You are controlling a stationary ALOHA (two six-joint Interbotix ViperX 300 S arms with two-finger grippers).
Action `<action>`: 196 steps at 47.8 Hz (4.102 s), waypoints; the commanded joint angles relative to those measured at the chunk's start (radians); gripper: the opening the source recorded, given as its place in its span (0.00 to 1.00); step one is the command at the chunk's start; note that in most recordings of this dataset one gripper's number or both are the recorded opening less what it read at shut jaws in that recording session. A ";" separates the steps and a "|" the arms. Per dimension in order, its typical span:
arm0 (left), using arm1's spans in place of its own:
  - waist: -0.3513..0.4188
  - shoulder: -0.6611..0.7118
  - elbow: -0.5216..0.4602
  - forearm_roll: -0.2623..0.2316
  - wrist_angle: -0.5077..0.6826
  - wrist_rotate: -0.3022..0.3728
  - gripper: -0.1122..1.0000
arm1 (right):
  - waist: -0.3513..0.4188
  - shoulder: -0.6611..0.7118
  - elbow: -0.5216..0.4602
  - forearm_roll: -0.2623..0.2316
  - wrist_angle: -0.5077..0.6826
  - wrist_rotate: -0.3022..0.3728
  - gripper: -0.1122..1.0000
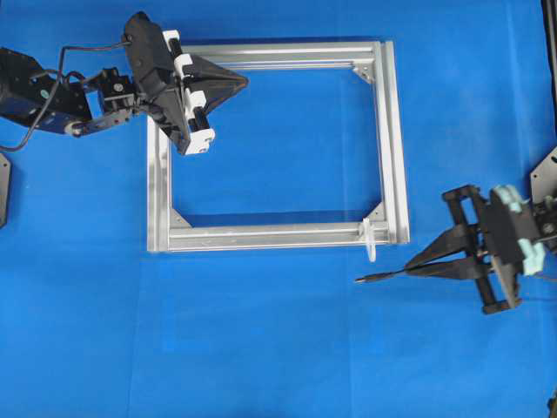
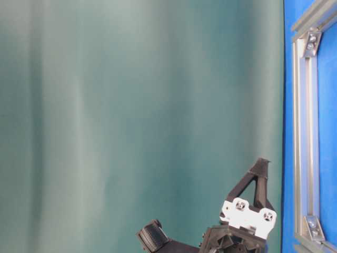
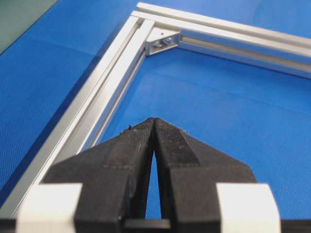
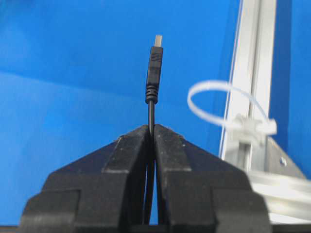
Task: Insert the wire through the string loop located on the right side.
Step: 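Swing the right gripper to aim the USB plug at the white zip-tie loop, then push the USB plug leftward through the zip-tie loop with the right gripper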
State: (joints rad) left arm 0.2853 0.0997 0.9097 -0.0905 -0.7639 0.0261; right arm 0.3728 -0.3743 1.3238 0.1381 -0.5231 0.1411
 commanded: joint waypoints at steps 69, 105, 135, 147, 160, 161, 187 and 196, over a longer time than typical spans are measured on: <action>-0.015 -0.025 -0.026 0.003 -0.011 -0.002 0.10 | -0.132 -0.152 0.101 0.005 0.086 -0.011 0.09; -0.017 -0.025 -0.026 0.003 -0.011 -0.002 0.10 | -0.130 -0.152 0.098 0.005 0.086 -0.011 0.09; -0.018 -0.026 -0.025 0.003 -0.011 -0.002 0.10 | -0.130 -0.135 0.095 0.003 0.086 -0.011 0.09; -0.021 -0.025 -0.025 0.002 -0.011 -0.003 0.10 | -0.130 -0.117 0.091 0.003 0.081 -0.011 0.09; -0.023 -0.025 -0.025 0.002 -0.011 -0.003 0.10 | -0.130 -0.117 0.091 0.005 0.081 -0.011 0.09; -0.023 -0.025 -0.025 0.003 -0.011 -0.003 0.10 | -0.130 -0.117 0.091 0.003 0.080 -0.011 0.09; -0.023 -0.026 -0.023 0.003 -0.011 -0.003 0.10 | -0.132 -0.117 0.087 0.003 0.080 -0.011 0.09; -0.023 -0.025 -0.025 0.002 -0.011 -0.003 0.10 | -0.132 -0.106 0.066 0.003 0.078 -0.011 0.09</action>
State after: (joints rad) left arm 0.2654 0.0997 0.9004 -0.0905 -0.7639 0.0230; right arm 0.2439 -0.4878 1.4220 0.1396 -0.4357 0.1319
